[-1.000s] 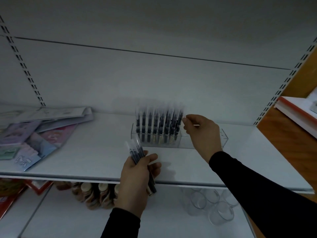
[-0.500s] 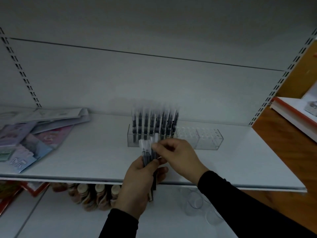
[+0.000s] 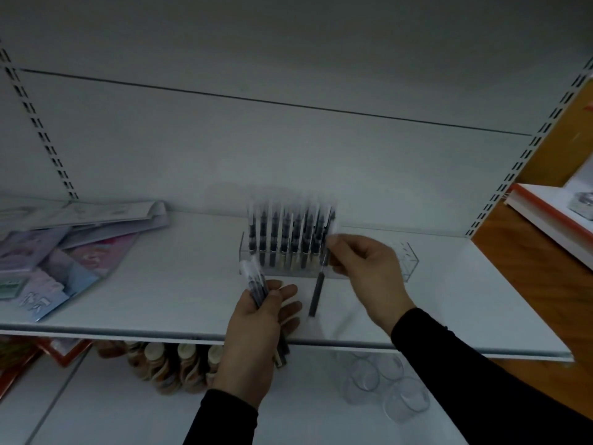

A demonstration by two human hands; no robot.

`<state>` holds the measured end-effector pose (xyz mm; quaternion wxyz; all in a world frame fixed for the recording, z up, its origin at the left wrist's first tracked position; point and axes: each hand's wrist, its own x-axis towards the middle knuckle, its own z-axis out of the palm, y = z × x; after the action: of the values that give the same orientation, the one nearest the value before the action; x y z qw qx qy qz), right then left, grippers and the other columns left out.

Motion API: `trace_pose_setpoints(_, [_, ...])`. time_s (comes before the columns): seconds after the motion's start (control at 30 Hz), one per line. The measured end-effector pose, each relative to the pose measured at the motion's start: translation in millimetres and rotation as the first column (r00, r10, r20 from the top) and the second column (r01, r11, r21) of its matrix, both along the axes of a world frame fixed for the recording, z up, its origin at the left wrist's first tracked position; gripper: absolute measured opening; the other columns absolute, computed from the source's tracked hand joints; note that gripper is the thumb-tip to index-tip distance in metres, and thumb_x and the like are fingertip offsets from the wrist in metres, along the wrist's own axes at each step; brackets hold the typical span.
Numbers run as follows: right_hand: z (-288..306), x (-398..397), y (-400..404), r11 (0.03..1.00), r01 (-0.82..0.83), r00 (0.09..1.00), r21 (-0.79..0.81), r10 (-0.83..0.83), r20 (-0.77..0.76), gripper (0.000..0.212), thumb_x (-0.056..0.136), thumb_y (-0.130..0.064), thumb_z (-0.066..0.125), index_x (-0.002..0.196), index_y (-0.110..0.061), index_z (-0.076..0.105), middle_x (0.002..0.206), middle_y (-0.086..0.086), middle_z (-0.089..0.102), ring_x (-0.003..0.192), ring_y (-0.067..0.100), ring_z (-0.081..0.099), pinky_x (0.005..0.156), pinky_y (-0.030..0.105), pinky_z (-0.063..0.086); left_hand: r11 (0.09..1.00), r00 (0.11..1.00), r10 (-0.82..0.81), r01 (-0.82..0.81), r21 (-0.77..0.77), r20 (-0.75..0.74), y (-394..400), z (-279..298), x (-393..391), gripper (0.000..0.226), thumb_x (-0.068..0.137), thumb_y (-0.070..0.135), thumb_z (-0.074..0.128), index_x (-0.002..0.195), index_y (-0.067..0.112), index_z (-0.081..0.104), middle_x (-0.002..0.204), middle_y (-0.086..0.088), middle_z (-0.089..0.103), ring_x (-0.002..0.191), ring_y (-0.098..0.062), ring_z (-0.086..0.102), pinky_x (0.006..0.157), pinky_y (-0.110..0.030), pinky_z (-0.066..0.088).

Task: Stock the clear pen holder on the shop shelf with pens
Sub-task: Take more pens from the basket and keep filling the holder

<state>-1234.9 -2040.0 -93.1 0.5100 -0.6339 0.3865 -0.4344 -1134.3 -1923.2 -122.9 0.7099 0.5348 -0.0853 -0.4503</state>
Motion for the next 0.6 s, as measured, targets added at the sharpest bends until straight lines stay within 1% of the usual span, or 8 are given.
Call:
trace_pose_setpoints(0.1, [12,-6,-7,0.995,0.081,0.993,-0.054,-0.076,0.086,0.007,0.086,-0.019,0.071,0.082,-0.015,0.074,0.066,-0.004,0.072,0.064,0.009,0.064,0.07,0.023,0.057,1.0,1.0,0.014,-0.014,-0.005,-0.017,1,1,2,0.016,0.1,0.012,0.044,0.108,0.007,0.057,0.104,-0.01,0.07,0.091,-0.03,0.067,0.074,-0.035,0.053])
trace_pose_setpoints(0.17, [20,-8,-13,0.99,0.119,0.985,-0.075,-0.108,0.136,0.006,0.087,-0.018,0.071,0.083,-0.015,0.073,0.067,-0.005,0.072,0.065,0.008,0.065,0.069,0.021,0.057,0.999,0.999,0.03,-0.031,-0.013,-0.039,2,2,2,0.017,0.1,0.01,0.044,0.108,0.005,0.058,0.101,-0.014,0.068,0.086,-0.031,0.066,0.075,-0.036,0.053])
trace_pose_setpoints(0.3, [30,-8,-23,0.983,0.163,0.971,-0.087,-0.144,0.192,0.004,0.086,-0.018,0.072,0.086,-0.015,0.075,0.077,0.002,0.075,0.074,0.015,0.069,0.076,0.027,0.058,0.997,0.996,0.065,-0.067,-0.03,-0.056,1,5,1,0.017,0.099,0.006,0.043,0.106,0.003,0.058,0.089,-0.016,0.067,0.078,-0.029,0.064,0.079,-0.038,0.054])
trace_pose_setpoints(0.37, [32,-6,-28,0.981,0.171,0.969,-0.085,-0.152,0.197,0.005,0.086,-0.018,0.072,0.088,-0.014,0.075,0.08,0.005,0.075,0.077,0.017,0.07,0.078,0.029,0.058,0.997,0.997,0.063,-0.064,-0.031,-0.046,1,5,0,0.017,0.1,0.007,0.043,0.105,0.004,0.058,0.089,-0.014,0.068,0.078,-0.029,0.065,0.079,-0.038,0.054])
trace_pose_setpoints(0.5, [34,-3,-34,0.98,0.173,0.968,-0.099,-0.15,0.202,0.003,0.086,-0.018,0.072,0.086,-0.017,0.074,0.082,0.004,0.075,0.078,0.017,0.07,0.079,0.03,0.058,0.997,0.997,0.068,-0.069,-0.025,-0.038,1,5,1,0.016,0.1,0.008,0.042,0.102,0.006,0.059,0.089,-0.013,0.069,0.077,-0.029,0.065,0.077,-0.038,0.054])
trace_pose_setpoints(0.6, [31,-2,-36,0.981,0.154,0.979,-0.119,-0.135,0.152,0.006,0.086,-0.018,0.072,0.09,-0.015,0.074,0.082,0.001,0.075,0.078,0.015,0.071,0.08,0.03,0.058,0.998,0.997,0.066,-0.067,-0.019,-0.031,0,4,1,0.016,0.099,0.008,0.043,0.102,0.007,0.059,0.09,-0.013,0.07,0.077,-0.028,0.066,0.075,-0.037,0.054])
